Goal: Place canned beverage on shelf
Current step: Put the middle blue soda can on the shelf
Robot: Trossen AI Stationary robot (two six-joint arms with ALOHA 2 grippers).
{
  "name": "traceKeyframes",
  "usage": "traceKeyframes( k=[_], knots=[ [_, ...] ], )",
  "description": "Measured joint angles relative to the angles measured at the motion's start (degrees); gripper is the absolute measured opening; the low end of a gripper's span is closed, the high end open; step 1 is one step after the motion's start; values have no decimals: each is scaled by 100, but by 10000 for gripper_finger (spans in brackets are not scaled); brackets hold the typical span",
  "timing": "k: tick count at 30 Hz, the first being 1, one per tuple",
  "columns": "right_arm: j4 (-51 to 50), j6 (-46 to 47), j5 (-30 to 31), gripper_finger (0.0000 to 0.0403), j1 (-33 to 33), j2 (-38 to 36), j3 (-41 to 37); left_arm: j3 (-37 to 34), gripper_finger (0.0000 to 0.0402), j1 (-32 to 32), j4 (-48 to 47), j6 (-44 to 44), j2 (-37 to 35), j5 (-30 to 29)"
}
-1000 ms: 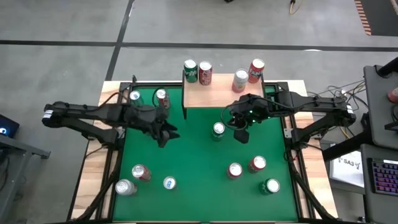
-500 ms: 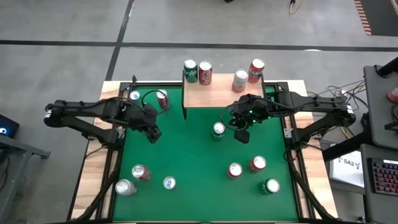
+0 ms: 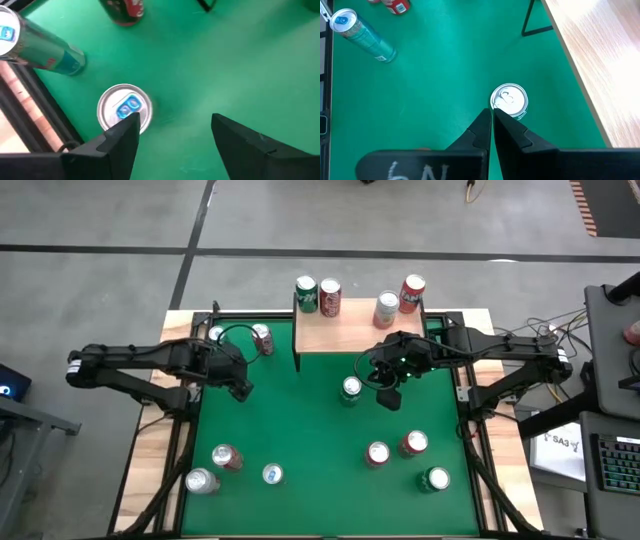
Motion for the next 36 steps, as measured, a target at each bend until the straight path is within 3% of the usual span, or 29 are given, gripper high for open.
traceKeyframes(
  k=[12, 36],
  knots=[
    [-2, 2, -4, 11, 0, 0, 0, -183, 318, 236, -84, 172, -7, -218],
    [-2, 2, -6, 11, 0, 0, -2, -1214, 314, 304, 495, -74, 13, -554]
  ],
)
